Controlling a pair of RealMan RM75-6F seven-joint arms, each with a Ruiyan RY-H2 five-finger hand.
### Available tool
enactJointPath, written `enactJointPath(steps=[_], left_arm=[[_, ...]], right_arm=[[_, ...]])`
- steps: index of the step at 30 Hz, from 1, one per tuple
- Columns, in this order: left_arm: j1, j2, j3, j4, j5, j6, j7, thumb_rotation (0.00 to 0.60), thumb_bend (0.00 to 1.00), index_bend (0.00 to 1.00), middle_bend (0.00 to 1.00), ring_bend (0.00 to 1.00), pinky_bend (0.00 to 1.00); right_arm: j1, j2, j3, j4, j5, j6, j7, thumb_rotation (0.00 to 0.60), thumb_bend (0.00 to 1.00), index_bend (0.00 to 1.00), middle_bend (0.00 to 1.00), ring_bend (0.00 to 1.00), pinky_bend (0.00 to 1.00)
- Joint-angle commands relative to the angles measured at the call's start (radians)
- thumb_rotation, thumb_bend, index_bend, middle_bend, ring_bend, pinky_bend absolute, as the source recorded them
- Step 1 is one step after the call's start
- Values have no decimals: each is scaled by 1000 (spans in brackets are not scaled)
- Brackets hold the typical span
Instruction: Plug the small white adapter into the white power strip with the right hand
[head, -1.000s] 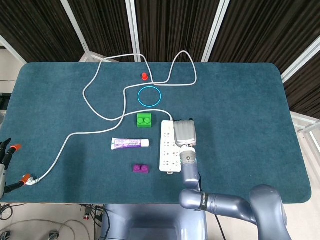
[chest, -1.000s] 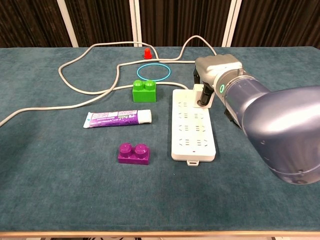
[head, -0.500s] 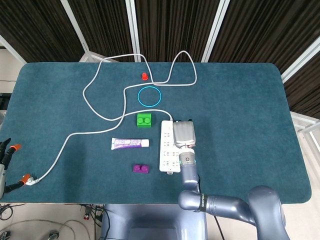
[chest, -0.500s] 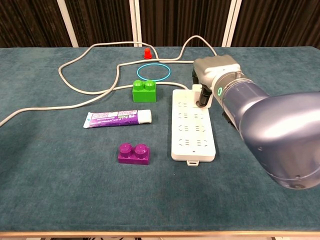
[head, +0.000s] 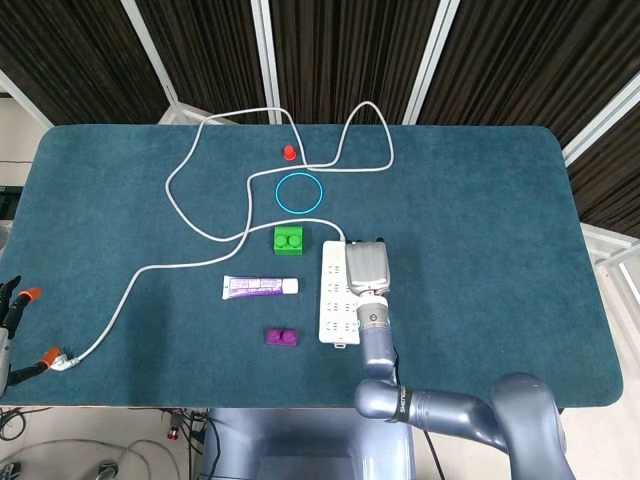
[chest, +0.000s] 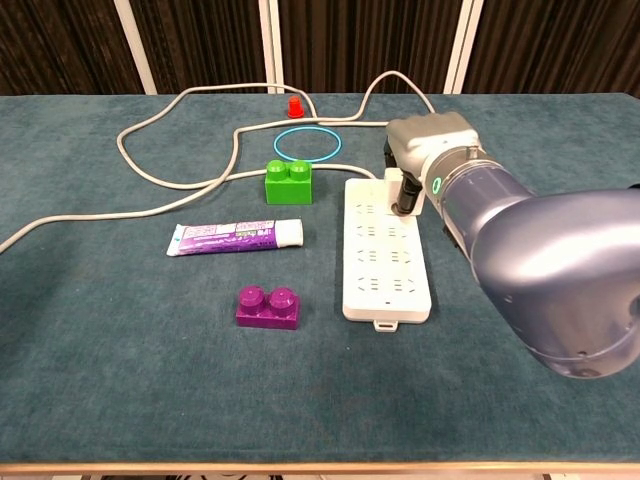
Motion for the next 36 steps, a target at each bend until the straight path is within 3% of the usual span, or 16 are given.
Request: enactJointPath(steps=[1, 36], left_arm=[[0, -1, 0, 0, 0, -1, 1, 600, 171, 193, 0, 0, 106], [-2, 2, -2, 2, -6, -5, -6, 600, 170, 193, 0, 0, 106]], right_arm=[[-5, 2, -5, -10, -1, -3, -1, 600, 469, 1000, 806, 761, 401], [9, -49, -7, 44, -24, -25, -31, 600, 470, 1000, 817, 774, 416]])
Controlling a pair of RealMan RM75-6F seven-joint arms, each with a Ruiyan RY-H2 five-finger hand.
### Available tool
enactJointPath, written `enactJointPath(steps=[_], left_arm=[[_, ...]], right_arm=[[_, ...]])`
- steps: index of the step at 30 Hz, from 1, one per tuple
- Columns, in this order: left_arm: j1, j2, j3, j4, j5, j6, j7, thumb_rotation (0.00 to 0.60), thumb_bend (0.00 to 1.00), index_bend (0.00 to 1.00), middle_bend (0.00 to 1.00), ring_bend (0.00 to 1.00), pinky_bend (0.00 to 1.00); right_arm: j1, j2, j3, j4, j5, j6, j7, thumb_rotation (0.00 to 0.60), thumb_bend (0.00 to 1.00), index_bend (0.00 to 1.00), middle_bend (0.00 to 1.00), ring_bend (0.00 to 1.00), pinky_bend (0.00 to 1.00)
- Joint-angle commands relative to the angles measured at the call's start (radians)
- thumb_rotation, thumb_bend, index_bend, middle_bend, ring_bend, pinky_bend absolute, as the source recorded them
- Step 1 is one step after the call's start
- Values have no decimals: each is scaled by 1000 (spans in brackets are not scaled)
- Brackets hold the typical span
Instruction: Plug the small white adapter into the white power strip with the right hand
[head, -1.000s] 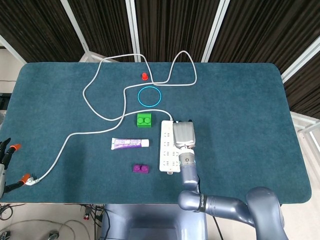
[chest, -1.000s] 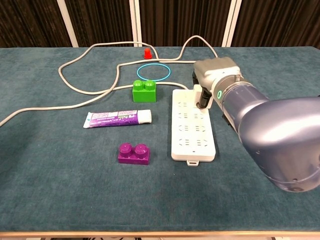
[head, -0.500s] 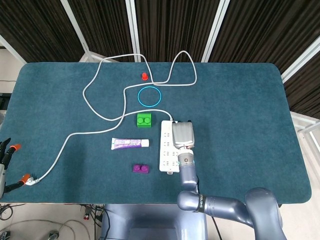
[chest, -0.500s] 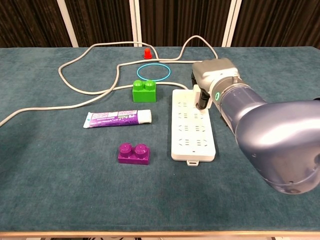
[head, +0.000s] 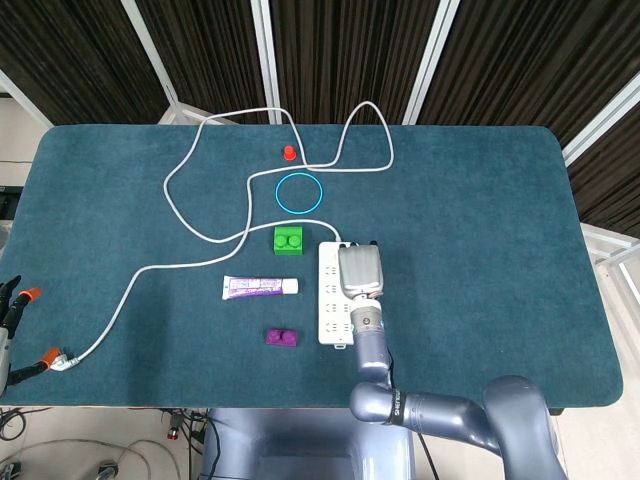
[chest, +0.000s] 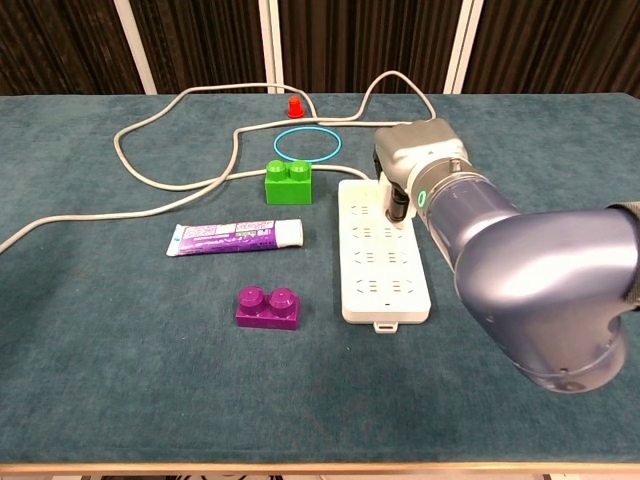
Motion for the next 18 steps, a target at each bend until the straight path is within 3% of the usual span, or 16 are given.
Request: enactJointPath(steps=[1, 18], left_arm=[[-1, 0, 0, 1, -1, -1, -2, 600, 170, 193, 0, 0, 106], [-3, 2, -2, 4, -5, -7, -14, 600, 170, 193, 0, 0, 106]], right_arm=[[1, -6, -3, 7, -1, -2, -5, 600, 469, 1000, 817, 774, 416], [12, -38, 7, 41, -4, -20, -16, 600, 470, 1000, 817, 775, 416]])
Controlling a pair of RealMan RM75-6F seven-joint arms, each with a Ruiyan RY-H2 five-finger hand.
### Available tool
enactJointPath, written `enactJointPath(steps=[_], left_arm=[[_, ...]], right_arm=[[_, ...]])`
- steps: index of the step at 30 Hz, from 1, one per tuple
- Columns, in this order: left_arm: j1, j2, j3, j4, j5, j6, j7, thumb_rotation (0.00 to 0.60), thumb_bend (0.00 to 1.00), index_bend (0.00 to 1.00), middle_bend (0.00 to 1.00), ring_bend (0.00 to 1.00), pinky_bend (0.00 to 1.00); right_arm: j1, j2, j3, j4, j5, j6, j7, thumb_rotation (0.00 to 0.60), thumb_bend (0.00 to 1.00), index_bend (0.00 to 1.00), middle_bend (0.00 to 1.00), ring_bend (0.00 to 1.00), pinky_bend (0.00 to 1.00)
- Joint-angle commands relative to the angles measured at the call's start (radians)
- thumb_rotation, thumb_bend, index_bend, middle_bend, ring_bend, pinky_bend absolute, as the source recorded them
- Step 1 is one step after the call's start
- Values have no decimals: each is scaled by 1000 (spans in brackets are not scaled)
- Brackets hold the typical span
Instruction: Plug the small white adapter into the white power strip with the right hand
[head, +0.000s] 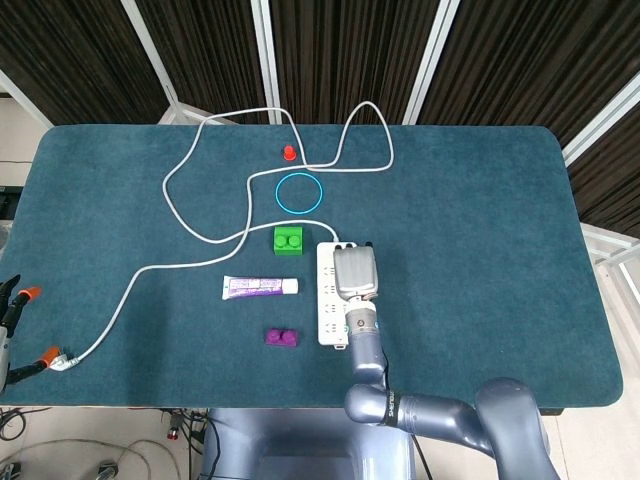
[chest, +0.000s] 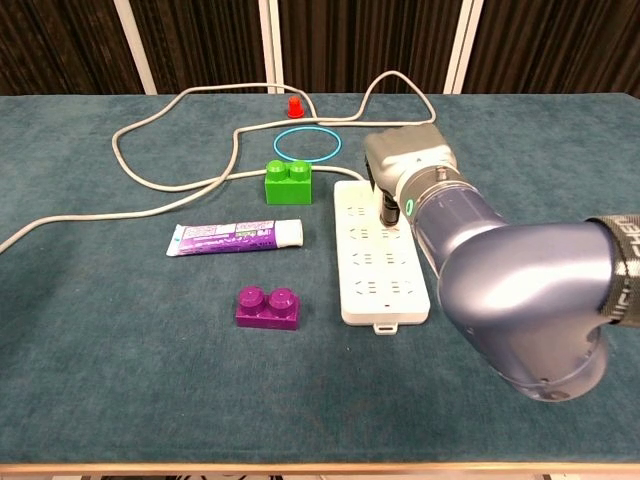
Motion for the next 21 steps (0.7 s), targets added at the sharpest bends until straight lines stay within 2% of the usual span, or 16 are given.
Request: enactJointPath(steps=[1, 9, 13, 18, 21], left_arm=[[0, 0, 1, 0, 1, -1, 0, 600, 171, 194, 0, 0, 106], [0, 1, 1, 0, 1, -1, -2, 600, 170, 194, 0, 0, 106], [-1, 1, 2, -1, 1, -1, -1, 600, 170, 194, 0, 0, 106], [0, 1, 2, -2, 2, 1, 1, 600, 170, 194, 0, 0, 106], [1, 1, 2, -2, 1, 1, 2, 600, 171, 194, 0, 0, 106]], right_arm=[[3, -2, 6, 5, 2, -6, -2, 600, 470, 1000, 817, 775, 416], [5, 11, 25, -13, 4, -2, -6, 600, 470, 1000, 817, 771, 416], [3, 27, 34, -44, 2, 9, -8, 600, 469, 967, 800, 723, 395], [0, 44, 44, -72, 10, 19, -14, 600, 470, 766, 623, 662, 334], [-2, 57, 50, -92, 21, 20, -19, 600, 470, 707, 540, 622, 307]])
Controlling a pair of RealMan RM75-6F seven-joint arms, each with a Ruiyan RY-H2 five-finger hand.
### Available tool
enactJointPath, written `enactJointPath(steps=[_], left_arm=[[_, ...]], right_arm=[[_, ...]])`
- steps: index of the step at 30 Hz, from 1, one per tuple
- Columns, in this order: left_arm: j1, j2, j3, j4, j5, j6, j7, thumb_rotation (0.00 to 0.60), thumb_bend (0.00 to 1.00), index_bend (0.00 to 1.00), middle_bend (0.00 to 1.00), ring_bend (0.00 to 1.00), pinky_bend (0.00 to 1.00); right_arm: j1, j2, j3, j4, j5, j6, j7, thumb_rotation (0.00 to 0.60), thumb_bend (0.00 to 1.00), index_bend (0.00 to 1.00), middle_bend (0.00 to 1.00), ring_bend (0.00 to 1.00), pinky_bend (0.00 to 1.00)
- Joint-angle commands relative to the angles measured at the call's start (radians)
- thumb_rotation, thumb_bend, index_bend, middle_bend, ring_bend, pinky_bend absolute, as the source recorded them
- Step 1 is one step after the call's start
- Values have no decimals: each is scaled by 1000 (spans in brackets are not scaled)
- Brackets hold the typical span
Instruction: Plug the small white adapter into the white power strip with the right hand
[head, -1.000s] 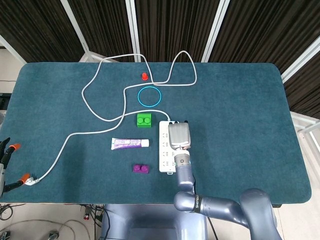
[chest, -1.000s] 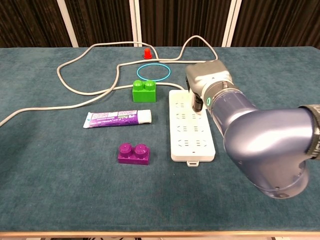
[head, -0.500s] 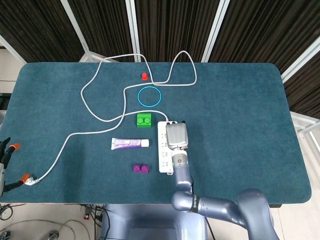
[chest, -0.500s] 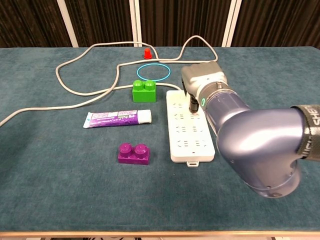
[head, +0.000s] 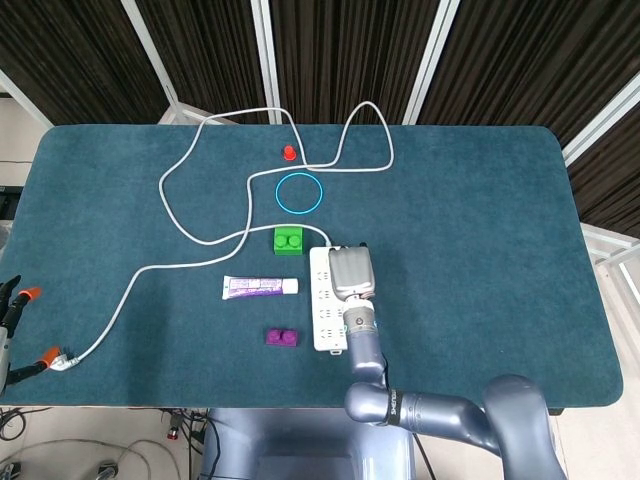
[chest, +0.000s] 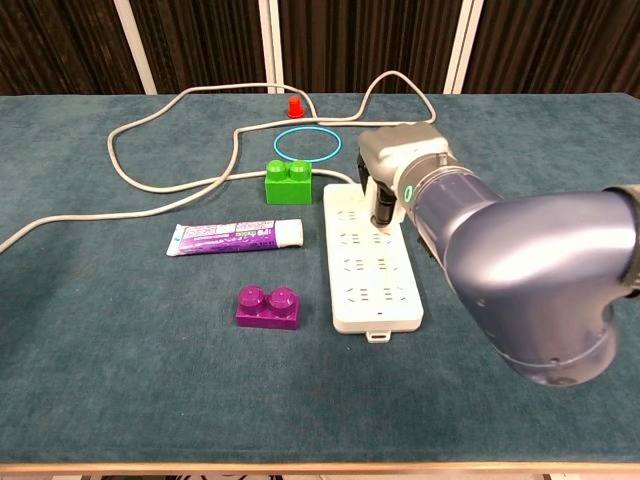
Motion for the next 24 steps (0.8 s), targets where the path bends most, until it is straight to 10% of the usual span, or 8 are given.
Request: enactJointPath(steps=[1, 16, 24], left_arm=[[0, 0, 0, 0, 0, 0, 1, 600, 170, 194, 0, 0, 106], [-3, -5, 3, -3, -1, -5, 16, 600, 170, 194, 0, 0, 106], [0, -2, 6, -10, 1, -3, 23, 600, 171, 194, 0, 0, 106]], right_arm=[[-2, 13, 7, -19, 9, 3, -5, 600, 470, 701, 524, 609, 298], [-9, 89, 2, -136, 45, 34, -47, 600, 470, 638, 384, 434, 202], [-6, 136, -1, -202, 110, 34, -91, 600, 470, 442, 199, 204, 114]])
